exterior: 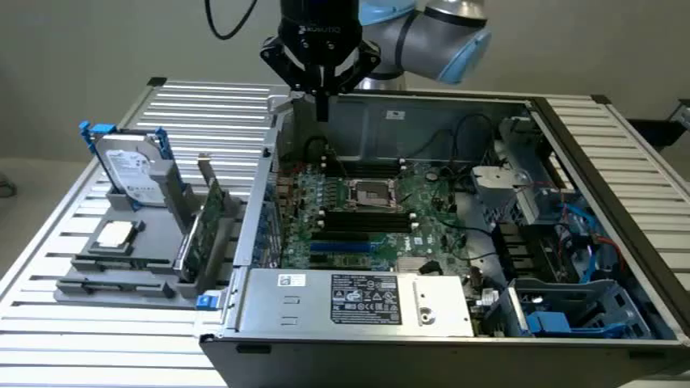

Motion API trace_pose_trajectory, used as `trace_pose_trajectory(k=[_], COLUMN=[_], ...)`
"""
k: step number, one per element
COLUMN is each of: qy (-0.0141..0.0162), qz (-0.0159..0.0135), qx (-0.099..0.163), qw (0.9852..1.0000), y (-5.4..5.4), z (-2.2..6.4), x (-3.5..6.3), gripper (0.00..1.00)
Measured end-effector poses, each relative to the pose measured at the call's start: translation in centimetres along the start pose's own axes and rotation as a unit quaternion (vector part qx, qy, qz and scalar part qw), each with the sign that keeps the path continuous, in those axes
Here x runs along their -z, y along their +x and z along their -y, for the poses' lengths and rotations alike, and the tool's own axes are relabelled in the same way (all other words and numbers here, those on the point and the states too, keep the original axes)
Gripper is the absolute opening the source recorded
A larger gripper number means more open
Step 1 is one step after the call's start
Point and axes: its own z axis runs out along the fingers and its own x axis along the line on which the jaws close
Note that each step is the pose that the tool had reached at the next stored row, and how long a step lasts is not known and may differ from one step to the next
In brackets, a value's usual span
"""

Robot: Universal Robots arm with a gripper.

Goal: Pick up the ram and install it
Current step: 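Reach for the ram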

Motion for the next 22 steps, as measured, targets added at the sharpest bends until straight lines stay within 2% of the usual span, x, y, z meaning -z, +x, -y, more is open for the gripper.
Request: trace_pose_trajectory(k=[8, 22], qy=[0.0, 0.0001], qz=[0.0001, -0.0009], qx=[0.0, 0.0], qw=[1.0, 1.0], y=[0.0, 6.3], z=[0.01, 0.46], x=[0.0, -0.35], gripper=[0.11, 0.11])
